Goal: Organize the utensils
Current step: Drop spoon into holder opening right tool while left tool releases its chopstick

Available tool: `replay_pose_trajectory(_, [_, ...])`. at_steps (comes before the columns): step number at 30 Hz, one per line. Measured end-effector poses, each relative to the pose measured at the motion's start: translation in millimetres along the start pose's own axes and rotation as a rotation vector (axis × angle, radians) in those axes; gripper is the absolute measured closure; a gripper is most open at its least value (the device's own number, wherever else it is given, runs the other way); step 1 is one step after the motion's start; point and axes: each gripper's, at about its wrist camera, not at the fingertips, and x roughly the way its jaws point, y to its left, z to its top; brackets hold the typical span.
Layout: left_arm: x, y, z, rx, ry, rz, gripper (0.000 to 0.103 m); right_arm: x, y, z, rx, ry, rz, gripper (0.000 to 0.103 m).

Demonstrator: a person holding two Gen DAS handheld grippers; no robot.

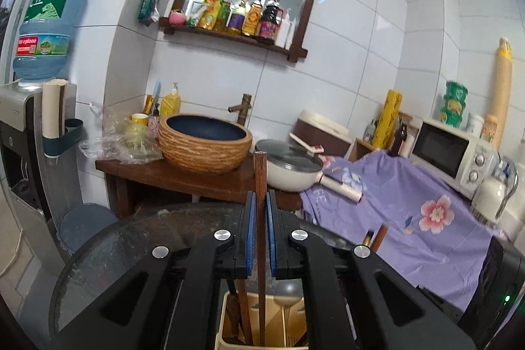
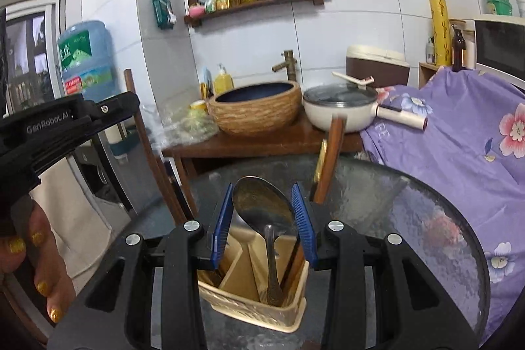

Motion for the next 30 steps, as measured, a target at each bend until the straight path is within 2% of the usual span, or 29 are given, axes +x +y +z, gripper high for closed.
replay_pose_trajectory(11, [21.8, 5.6, -53.0, 0.065, 0.104, 0.002, 0.097, 10.1, -1.2, -37.5, -0.038, 0.05, -0.026, 0.066])
replay_pose_trajectory(21, [16.8, 3.0, -54.6, 0.093, 0.108, -0.006, 0.096, 11.1, -3.7, -47.3, -0.041, 0.058, -0.028, 0.063])
replay_pose_trajectory(23, [13.7, 1.9, -54.0, 0.102, 0.106, -0.008, 0.095, 6.9, -3.8, -46.8, -0.04, 0.043, -0.032, 0.056])
replay_pose_trajectory(25, [8.9, 1.2, -53.8, 0.11, 0.098, -0.01, 0.089, 1.4, -3.6, -46.2, -0.04, 0.03, -0.032, 0.055])
replay_pose_trajectory(28, [-6.4, 2.2, -50.5, 0.112, 0.07, -0.02, 0.067, -10.0, -1.9, -46.2, -0.053, 0.016, -0.023, 0.054])
replay_pose_trajectory(29, [-12.0, 3.1, -49.9, 0.115, 0.059, -0.022, 0.061, -15.5, -1.3, -47.2, -0.057, 0.009, -0.018, 0.05])
replay_pose_trajectory(30, [-17.5, 3.4, -49.6, 0.12, 0.05, -0.023, 0.057, -21.9, -1.4, -48.6, -0.058, 0.003, -0.014, 0.049])
